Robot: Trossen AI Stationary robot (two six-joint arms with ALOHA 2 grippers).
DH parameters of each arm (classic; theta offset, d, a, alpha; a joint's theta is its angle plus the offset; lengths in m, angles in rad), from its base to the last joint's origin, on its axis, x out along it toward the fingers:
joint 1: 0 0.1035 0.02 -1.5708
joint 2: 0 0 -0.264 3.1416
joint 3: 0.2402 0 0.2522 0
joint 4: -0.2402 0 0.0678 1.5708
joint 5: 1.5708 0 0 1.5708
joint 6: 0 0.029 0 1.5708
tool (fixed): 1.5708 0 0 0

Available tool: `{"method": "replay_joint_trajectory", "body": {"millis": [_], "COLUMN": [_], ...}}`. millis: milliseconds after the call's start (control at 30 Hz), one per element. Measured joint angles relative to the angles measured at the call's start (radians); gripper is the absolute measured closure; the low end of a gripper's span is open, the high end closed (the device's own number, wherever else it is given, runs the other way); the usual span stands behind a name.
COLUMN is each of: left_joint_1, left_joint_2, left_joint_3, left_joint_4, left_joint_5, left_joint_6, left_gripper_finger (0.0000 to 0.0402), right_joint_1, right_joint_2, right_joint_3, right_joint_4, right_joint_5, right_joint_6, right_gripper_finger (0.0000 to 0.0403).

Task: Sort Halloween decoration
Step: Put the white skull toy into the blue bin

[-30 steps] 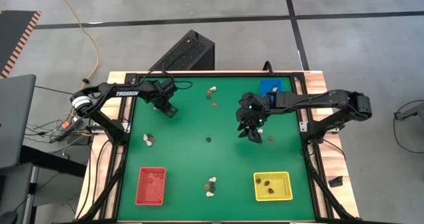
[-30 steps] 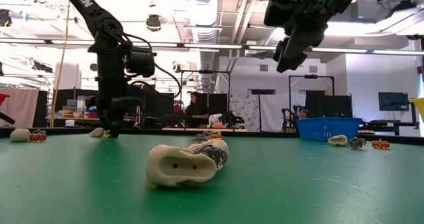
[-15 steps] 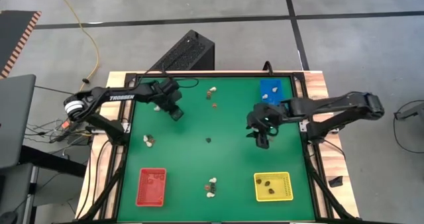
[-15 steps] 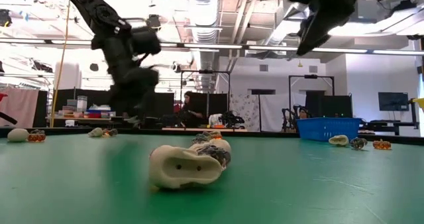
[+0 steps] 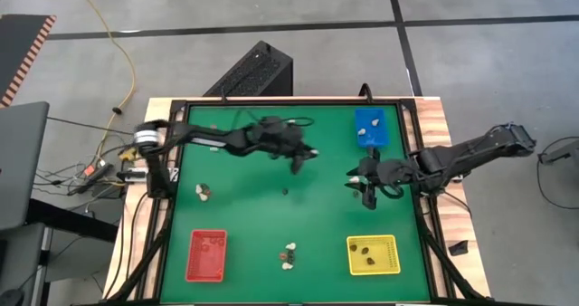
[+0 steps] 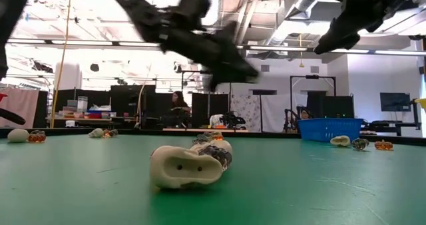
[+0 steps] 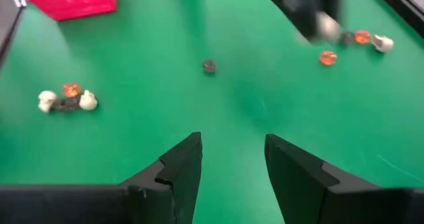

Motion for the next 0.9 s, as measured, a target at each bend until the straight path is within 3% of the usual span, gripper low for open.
{"method": "replay_joint_trajectory", "body": {"millis": [333, 567, 700, 900], "left_joint_1": [0.041, 0.055, 0.059, 0.065], "left_joint_2": [0.515, 0.772, 0.800, 0.800], "left_joint_3": [0.768, 1.182, 1.173, 1.170], "left_joint_4": [-0.223, -0.366, -0.249, -0.256], "left_joint_5": [-0.022, -0.019, -0.050, -0.077], "left_joint_6": [0.064, 0.078, 0.062, 0.089], "left_gripper_finger": [0.0327, 0.0325, 0.0325, 0.0314], "right_joint_1": [0.079, 0.114, 0.114, 0.109], "right_joint_2": [-0.048, -0.052, -0.052, -0.051], "right_joint_3": [-0.001, -0.001, -0.001, -0.001], "right_joint_4": [0.012, 0.011, 0.011, 0.014], "right_joint_5": [0.062, 0.142, 0.143, 0.145], "right_joint_6": [-0.011, -0.038, -0.054, -0.070], "right_gripper_finger": [0.0207, 0.0207, 0.0207, 0.0207]}}
